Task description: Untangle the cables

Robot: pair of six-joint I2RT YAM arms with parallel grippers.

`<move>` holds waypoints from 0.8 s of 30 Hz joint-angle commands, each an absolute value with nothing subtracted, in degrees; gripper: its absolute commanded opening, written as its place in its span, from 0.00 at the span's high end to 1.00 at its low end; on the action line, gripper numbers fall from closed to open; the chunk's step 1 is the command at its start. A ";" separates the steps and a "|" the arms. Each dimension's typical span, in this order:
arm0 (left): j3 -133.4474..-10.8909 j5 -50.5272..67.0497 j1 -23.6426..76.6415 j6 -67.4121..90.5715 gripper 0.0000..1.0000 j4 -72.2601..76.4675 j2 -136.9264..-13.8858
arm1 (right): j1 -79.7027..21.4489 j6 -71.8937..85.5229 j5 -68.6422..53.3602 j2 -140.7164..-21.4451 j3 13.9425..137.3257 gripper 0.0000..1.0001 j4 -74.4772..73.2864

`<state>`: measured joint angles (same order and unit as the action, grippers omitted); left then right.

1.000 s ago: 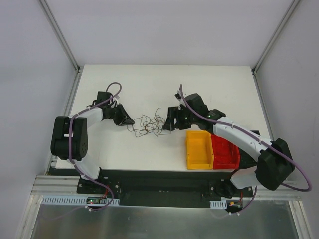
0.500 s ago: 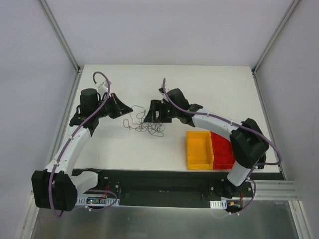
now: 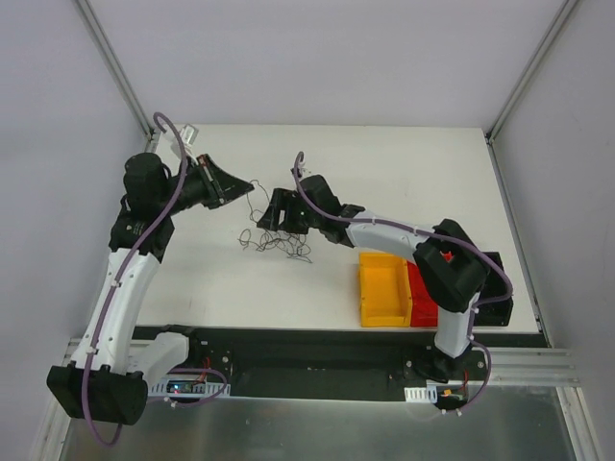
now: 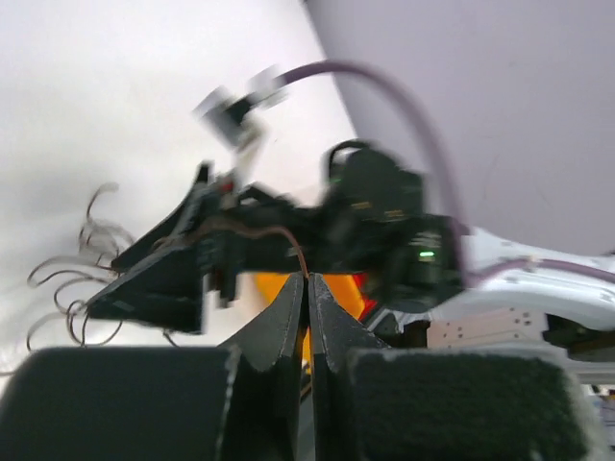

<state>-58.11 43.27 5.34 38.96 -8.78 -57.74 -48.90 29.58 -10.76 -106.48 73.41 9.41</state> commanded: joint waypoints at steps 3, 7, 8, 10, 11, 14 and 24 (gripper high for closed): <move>-70.73 43.24 6.50 39.20 1.00 -3.87 -56.16 | -48.60 32.61 -6.86 -112.14 78.31 0.25 8.09; -80.83 43.33 6.85 40.51 1.00 -0.71 -58.18 | -48.43 33.05 -4.93 -112.94 76.91 0.25 6.77; -83.30 43.24 7.03 40.87 1.00 -0.18 -58.88 | -48.25 33.05 -4.40 -113.03 76.56 0.25 6.68; -88.66 43.15 7.12 42.27 1.00 1.56 -60.46 | -47.73 33.13 -3.78 -113.38 76.11 0.25 6.07; -91.73 43.59 7.12 42.88 1.00 1.76 -61.69 | -47.29 33.22 -3.95 -113.55 75.85 0.25 5.89; -101.84 44.21 7.12 43.51 1.00 1.76 -65.03 | -45.88 32.70 -3.87 -113.64 75.41 0.25 4.75; -116.81 38.50 7.12 48.78 1.00 1.32 -71.89 | -42.01 25.24 -1.85 -109.43 74.71 0.24 0.62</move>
